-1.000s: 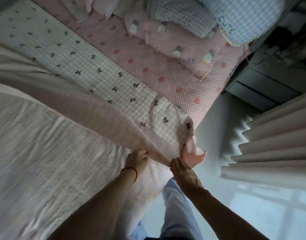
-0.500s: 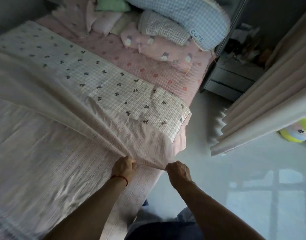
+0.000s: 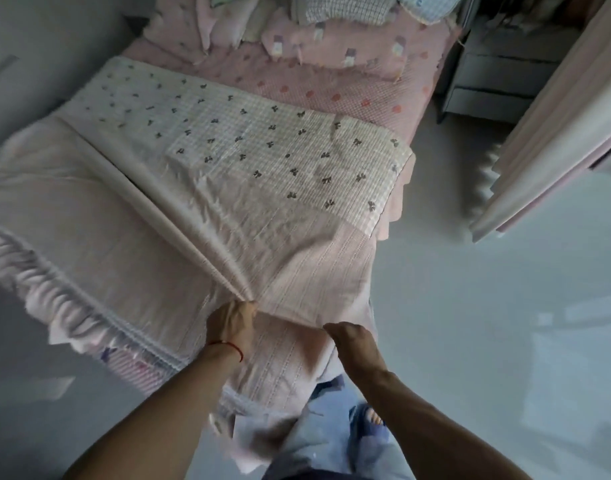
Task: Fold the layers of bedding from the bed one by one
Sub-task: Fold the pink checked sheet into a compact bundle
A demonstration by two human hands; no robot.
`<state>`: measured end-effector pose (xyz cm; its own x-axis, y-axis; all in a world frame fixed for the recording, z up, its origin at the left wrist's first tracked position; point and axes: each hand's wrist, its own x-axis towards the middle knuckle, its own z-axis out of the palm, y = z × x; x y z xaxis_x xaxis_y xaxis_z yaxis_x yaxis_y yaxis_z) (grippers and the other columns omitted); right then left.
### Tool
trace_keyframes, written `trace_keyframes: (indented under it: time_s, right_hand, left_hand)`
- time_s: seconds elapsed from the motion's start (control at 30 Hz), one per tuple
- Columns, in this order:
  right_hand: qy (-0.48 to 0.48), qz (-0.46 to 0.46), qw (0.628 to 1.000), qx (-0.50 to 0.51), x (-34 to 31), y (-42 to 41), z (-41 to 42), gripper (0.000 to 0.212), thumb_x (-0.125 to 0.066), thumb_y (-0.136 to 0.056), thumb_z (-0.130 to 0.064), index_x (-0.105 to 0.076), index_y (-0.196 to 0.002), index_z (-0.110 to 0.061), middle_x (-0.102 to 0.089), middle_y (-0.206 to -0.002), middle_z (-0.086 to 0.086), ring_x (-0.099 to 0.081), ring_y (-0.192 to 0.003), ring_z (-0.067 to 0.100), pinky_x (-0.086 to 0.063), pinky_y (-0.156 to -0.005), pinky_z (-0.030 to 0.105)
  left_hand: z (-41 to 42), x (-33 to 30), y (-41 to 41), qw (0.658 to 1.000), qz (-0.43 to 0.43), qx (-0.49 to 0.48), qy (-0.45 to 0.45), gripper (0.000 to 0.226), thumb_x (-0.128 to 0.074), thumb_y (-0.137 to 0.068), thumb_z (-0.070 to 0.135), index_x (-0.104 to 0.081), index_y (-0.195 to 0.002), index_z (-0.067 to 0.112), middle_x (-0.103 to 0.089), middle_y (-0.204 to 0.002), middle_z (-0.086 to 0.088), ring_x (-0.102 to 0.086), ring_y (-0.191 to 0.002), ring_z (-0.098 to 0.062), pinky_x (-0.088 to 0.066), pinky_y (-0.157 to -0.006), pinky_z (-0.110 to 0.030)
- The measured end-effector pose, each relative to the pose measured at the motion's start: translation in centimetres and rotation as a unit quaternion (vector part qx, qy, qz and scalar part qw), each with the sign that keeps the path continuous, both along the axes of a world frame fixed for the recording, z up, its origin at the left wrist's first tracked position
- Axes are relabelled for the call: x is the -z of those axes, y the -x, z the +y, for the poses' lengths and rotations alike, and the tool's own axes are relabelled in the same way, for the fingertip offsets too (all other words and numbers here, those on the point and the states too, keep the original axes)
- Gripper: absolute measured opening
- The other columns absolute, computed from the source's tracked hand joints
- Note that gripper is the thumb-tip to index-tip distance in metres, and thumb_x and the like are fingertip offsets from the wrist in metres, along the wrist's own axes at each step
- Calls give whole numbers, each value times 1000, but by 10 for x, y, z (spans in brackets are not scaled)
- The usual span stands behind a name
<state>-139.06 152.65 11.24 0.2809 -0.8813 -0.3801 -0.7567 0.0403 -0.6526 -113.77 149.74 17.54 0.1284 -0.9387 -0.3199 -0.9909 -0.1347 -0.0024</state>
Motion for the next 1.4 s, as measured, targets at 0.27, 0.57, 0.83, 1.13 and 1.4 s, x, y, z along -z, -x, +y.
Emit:
trace_keyframes:
  time_s: [0.27,0.57,0.83,1.13,1.4]
  right_hand:
    - [8,-9,1000,-21,-5,-33,69,36,-46,-106,-16,-65,-136,-22,-63,-139,-2,-58,-128,17,-37,-104,17]
    - [-6,-2,992,126,14,-88,133,30,-58,-100,-13,-72,-126,-15,-68,-129,6,-62,-113,20,-42,-92,6]
    - [-29,-11,922,387,119,-152,163,30,-70,-81,2,-82,-97,-21,-79,-100,-1,-73,-91,21,-55,-79,27]
    - [-282,-312,502,756,214,-191,153,13,-55,-97,-1,-66,-101,-8,-65,-87,11,-63,-77,21,-52,-70,37]
    - [-368,-428,362,742,225,-170,144,19,-55,-102,-5,-49,-85,-3,-48,-74,8,-49,-46,14,-41,-45,19]
  left_hand:
    - [53,33,-56,982,6,49,-184,90,-53,-93,0,-6,-159,39,-21,-165,-8,-44,-141,-27,-56,-84,-35]
    - [86,63,-109,962,46,143,-226,85,-52,-95,13,-2,-160,34,-25,-165,-5,-33,-147,-30,-50,-102,-43]
    - [84,110,-128,945,125,114,-279,71,-50,-101,26,-12,-160,35,-46,-153,-7,-55,-128,-26,-50,-100,-36]
    - [89,204,-137,914,297,-207,-183,41,-69,-89,33,-66,-128,25,-71,-113,0,-67,-91,-15,-58,-74,-28]
    - [53,220,-166,645,522,-534,-161,13,-60,-100,18,-64,-109,9,-62,-119,-4,-61,-102,-15,-53,-80,-23]
